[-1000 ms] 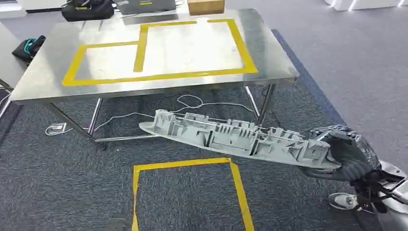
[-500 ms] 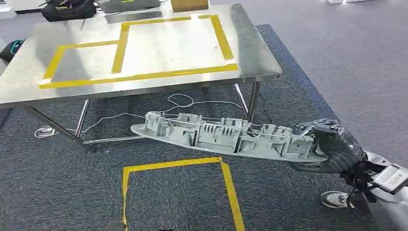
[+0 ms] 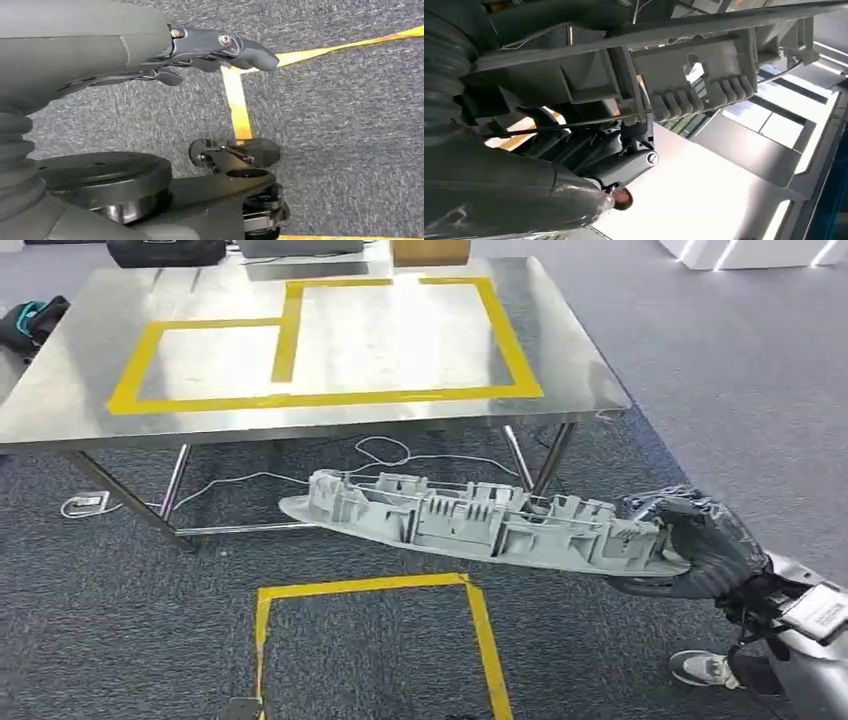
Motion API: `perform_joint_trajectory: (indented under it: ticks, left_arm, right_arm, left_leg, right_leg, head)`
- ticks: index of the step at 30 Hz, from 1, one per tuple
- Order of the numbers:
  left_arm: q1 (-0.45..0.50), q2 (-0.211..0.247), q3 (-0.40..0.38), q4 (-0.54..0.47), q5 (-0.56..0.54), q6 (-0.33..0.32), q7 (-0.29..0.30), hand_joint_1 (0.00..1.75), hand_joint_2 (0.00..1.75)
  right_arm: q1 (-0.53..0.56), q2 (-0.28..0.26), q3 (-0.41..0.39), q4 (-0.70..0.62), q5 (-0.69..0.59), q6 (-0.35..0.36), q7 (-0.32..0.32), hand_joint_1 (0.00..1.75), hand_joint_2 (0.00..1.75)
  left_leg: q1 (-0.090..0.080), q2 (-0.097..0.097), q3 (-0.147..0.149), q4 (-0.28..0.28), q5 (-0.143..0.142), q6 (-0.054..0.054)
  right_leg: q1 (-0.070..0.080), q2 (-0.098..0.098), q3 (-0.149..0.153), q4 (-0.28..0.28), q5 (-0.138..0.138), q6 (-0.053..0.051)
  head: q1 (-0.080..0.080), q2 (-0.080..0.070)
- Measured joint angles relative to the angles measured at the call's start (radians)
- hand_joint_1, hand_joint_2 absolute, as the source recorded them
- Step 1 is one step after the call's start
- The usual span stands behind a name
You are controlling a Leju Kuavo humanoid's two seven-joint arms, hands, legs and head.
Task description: Take the parts from the cabinet and place them on the table.
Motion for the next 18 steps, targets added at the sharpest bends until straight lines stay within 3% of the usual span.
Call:
perform_joint_trajectory:
  ticks: [2, 3, 4, 10, 18]
  left_arm:
    - [-0.001, -0.001, 0.000, 0.000, 0.000, 0.002, 0.000, 0.00, 1.75]
    - [-0.001, -0.002, 0.000, 0.000, 0.000, 0.002, 0.000, 0.00, 1.75]
    - [-0.004, -0.002, -0.001, 0.000, 0.000, 0.002, 0.000, 0.00, 1.75]
    - [-0.002, 0.000, -0.006, 0.000, 0.001, 0.002, 0.001, 0.00, 1.75]
    - [-0.003, 0.003, -0.011, 0.000, 0.003, 0.002, 0.002, 0.00, 1.75]
  right_arm:
    - [0.000, -0.004, 0.000, 0.000, 0.000, 0.000, -0.001, 1.75, 1.75]
    - [0.000, -0.005, 0.000, 0.000, 0.000, 0.000, -0.001, 1.75, 1.75]
    - [0.000, -0.005, 0.000, 0.000, 0.000, 0.000, -0.002, 1.75, 1.75]
    - [0.002, -0.006, -0.001, 0.000, 0.001, -0.003, -0.005, 1.75, 1.75]
    - [0.003, -0.006, 0.000, 0.000, 0.010, -0.009, -0.005, 1.75, 1.75]
  left_leg:
    - [-0.009, -0.002, 0.013, 0.000, -0.007, 0.006]
    - [-0.009, -0.003, 0.014, 0.000, -0.009, 0.006]
    - [-0.016, -0.004, 0.006, 0.010, -0.010, 0.003]
    - [-0.014, -0.004, 0.007, 0.000, -0.006, 0.007]
    - [-0.014, -0.004, 0.008, -0.005, 0.000, -0.002]
  right_leg:
    - [0.014, 0.002, 0.082, -0.178, 0.101, -0.024]
    - [0.019, 0.003, 0.100, -0.219, 0.102, -0.034]
    - [0.018, 0.001, 0.116, -0.244, 0.100, -0.033]
    - [0.020, 0.005, 0.114, -0.243, 0.104, -0.032]
    - [0.020, 0.005, 0.114, -0.243, 0.105, -0.036]
  head:
    - [0.000, 0.000]
    - [0.000, 0.000]
    - [-0.004, 0.000]
    - [-0.006, 0.000]
    - [-0.005, 0.000]
